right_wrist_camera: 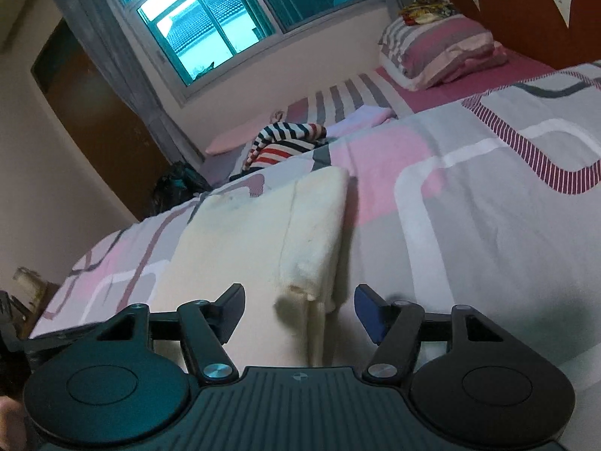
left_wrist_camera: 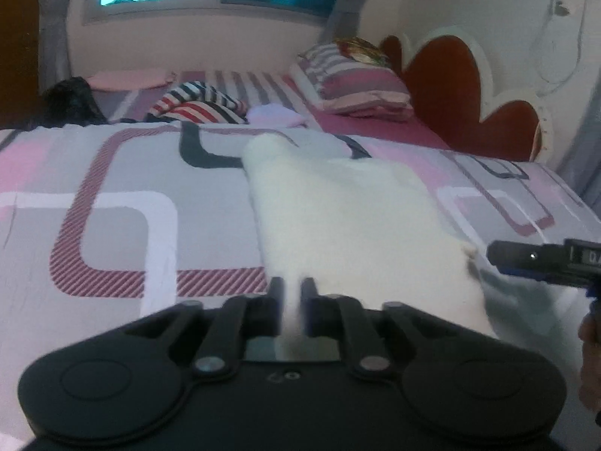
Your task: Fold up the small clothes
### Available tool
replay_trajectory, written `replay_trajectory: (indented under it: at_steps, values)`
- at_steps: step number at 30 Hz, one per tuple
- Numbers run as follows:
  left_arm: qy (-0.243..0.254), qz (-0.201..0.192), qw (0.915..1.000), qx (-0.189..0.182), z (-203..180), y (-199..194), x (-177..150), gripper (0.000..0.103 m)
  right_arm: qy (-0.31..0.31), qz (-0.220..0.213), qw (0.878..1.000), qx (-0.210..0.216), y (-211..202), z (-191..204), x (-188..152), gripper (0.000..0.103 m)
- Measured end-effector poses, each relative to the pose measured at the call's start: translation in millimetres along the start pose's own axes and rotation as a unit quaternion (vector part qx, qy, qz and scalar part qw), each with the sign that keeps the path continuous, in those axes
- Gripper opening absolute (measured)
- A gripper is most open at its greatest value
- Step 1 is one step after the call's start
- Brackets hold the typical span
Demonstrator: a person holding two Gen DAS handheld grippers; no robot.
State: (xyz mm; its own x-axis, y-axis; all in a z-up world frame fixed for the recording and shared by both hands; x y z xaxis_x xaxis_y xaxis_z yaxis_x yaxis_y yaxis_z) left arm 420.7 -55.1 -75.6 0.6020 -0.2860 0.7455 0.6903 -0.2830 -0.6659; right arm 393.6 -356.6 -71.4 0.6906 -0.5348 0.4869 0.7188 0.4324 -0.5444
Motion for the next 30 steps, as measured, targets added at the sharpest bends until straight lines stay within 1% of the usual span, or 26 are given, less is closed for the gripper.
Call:
replay_trajectory:
  at_steps: [2,3,4,5,6,8,11,14,16,17,18,19,20,21,23,24,25,26,27,28,30]
  values:
    - [0.003,-0.007,0.9999,0.012,-3,-1,0,0.020,0.001,0.002,1.000,0.002,0,-1,-1,0.064]
    - [-0.002,-0.017,0.9997,0.020,-4,-4,0,0.058,0.000,0.004,1.000,0.002,1,-1,-1,0.064]
    - [-0.014,-0.035,0.9989,0.028,-4,-7,-1,0.089,0.000,0.005,1.000,0.002,2,-1,-2,0.064]
    - [-0.036,-0.069,0.9966,0.027,-1,-14,-3,0.088,0.001,0.007,1.000,0.002,3,-2,-2,0.064]
    - [-0.054,-0.081,0.9952,0.015,3,-16,-4,0.088,0.002,0.007,1.000,0.003,4,-3,-4,0.064]
    - [-0.061,-0.065,0.9960,-0.002,6,-12,-2,0.088,0.003,0.008,1.000,0.006,5,-4,-4,0.064]
    - [-0.054,-0.044,0.9975,0.005,10,-7,-4,0.088,0.000,0.011,1.000,0.008,7,-3,-4,0.064]
    - [-0.082,-0.042,0.9957,0.003,23,-6,-6,0.088,0.001,0.009,1.000,0.008,6,-4,-3,0.064]
    - [-0.083,-0.039,0.9957,0.012,29,-7,-7,0.088,0.001,0.010,1.000,0.006,6,-5,-3,0.064]
    - [-0.080,-0.042,0.9957,0.018,30,-10,-8,0.086,0.001,0.010,1.000,0.006,6,-5,-3,0.064]
    - [-0.068,-0.057,0.9960,0.018,31,-14,-9,0.070,0.001,0.010,1.000,0.007,5,-6,-3,0.064]
    - [-0.050,-0.071,0.9958,0.028,29,-20,-9,0.014,0.001,0.011,1.000,0.006,5,-6,-3,0.064]
    - [-0.054,-0.063,0.9953,0.050,31,-22,-10,0.000,0.000,0.011,1.000,0.005,5,-5,-4,0.064]
    - [-0.066,-0.075,0.9939,0.048,34,-25,-11,0.000,-0.001,0.012,1.000,0.005,4,-5,-4,0.064]
    - [-0.065,-0.097,0.9918,0.051,35,-32,-12,0.001,-0.001,0.011,1.000,0.008,2,-4,-5,0.064]
    - [-0.059,-0.107,0.9910,0.053,33,-34,-11,0.041,-0.001,0.011,1.000,0.008,2,-4,-4,0.064]
    - [-0.060,-0.111,0.9906,0.052,31,-34,-10,0.099,0.000,0.010,1.000,0.010,2,-4,-4,0.064]
    - [-0.070,-0.134,0.9867,0.060,29,-38,-11,0.094,0.003,0.011,1.000,0.012,2,-5,-4,0.064]
    - [-0.083,-0.148,0.9835,0.064,27,-37,-10,0.103,0.007,0.012,1.000,0.016,3,-6,-4,0.064]
    - [-0.086,-0.137,0.9850,0.059,25,-31,-8,0.102,0.010,0.013,1.000,0.017,4,-7,-3,0.064]
    - [-0.095,-0.101,0.9900,0.026,27,-13,-4,0.102,0.017,0.014,1.000,0.016,6,-10,-2,0.064]
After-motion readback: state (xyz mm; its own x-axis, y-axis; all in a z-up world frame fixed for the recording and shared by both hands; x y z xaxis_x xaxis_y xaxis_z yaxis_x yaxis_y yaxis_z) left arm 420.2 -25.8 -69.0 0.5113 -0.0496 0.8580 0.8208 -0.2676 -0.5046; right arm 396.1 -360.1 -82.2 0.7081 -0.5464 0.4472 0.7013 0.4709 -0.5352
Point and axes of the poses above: each gripper's, at about its wrist camera, not at the fingertips, and y roughly the way its jaws point, z to its left, x to its top, the point moved 1 cm from there along y, roughly the way its jaws point, and after that the axes turned 14 degrees about y, right-handed, at the moved point
